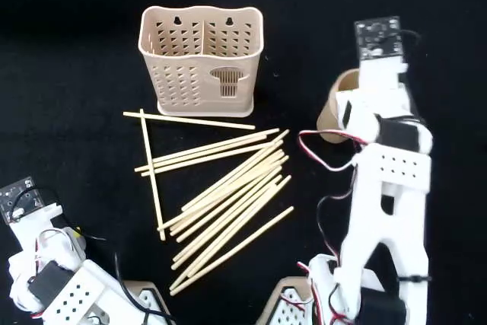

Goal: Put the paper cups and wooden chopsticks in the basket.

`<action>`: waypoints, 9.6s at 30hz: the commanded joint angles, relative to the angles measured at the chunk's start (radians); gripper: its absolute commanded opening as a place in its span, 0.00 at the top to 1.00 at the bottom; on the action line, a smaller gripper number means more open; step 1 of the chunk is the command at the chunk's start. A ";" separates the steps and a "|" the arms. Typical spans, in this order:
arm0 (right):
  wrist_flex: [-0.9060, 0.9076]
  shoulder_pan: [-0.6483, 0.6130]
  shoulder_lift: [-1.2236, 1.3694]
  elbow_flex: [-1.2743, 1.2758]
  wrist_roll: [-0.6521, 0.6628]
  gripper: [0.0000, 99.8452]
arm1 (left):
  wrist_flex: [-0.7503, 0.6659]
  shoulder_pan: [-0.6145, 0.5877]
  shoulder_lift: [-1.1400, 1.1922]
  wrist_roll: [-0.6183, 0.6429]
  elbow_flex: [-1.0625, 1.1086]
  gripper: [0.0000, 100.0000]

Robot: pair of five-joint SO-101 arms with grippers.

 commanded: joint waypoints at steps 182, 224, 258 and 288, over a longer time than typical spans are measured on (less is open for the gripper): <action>0.423 -0.522 0.555 -1.264 -0.034 0.80 | 0.285 0.935 2.162 0.453 -2.356 0.84; 0.896 -0.265 0.360 -1.425 0.011 0.80 | 0.488 0.719 2.133 0.446 -2.890 0.72; 0.667 -0.483 0.064 -0.484 0.009 0.80 | -0.023 0.496 1.046 0.242 -0.955 0.72; -0.041 -0.658 0.452 -0.079 0.117 0.80 | -0.407 0.440 1.022 0.160 -0.332 0.72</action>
